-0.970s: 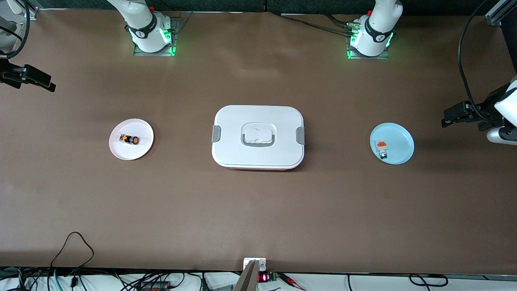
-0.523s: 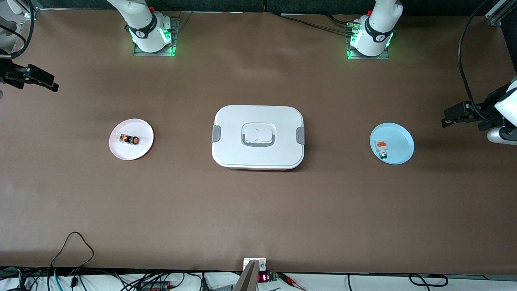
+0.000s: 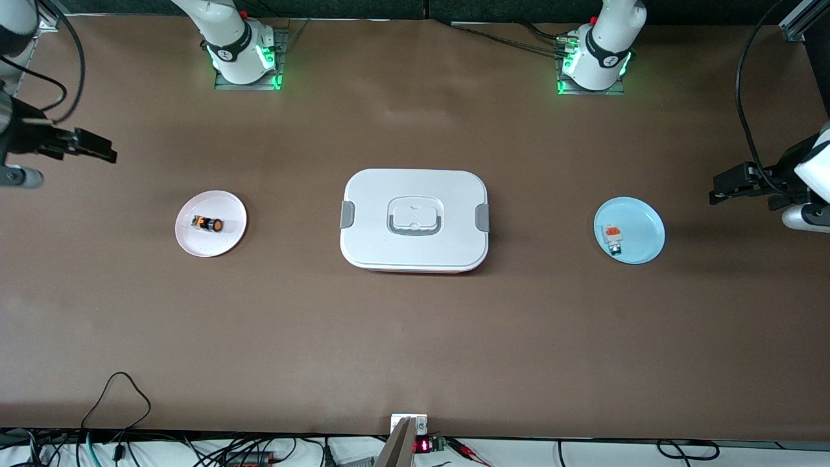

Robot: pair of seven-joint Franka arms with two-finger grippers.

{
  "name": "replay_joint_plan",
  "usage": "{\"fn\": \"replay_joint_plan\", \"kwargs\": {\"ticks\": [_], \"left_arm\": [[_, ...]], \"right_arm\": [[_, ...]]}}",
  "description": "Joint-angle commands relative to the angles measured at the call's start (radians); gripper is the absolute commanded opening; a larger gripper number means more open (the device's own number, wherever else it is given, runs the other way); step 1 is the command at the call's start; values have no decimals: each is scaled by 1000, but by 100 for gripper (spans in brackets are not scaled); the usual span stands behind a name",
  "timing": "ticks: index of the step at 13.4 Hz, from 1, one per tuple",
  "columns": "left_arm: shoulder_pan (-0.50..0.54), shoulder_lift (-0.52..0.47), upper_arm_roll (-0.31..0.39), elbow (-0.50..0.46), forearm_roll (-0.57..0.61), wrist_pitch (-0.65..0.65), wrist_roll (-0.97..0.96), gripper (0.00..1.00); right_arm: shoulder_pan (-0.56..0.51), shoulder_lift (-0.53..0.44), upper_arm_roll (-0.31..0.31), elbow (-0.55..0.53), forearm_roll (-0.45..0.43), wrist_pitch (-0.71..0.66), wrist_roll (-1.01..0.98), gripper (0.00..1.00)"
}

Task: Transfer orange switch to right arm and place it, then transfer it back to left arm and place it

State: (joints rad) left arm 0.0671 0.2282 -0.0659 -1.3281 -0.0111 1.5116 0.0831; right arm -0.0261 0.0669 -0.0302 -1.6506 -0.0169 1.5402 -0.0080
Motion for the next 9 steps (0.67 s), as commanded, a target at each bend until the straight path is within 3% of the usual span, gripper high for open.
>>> {"fn": "replay_joint_plan", "kwargs": {"ticks": [1,9], "left_arm": [[3,7,0,24,-3,-11,23,100],[3,7,0,23,-3,-13,23,100]], "right_arm": [[6,33,-2,18,2,17,-9,100],[35,111,-4,18,-9,87,6,100]]}}
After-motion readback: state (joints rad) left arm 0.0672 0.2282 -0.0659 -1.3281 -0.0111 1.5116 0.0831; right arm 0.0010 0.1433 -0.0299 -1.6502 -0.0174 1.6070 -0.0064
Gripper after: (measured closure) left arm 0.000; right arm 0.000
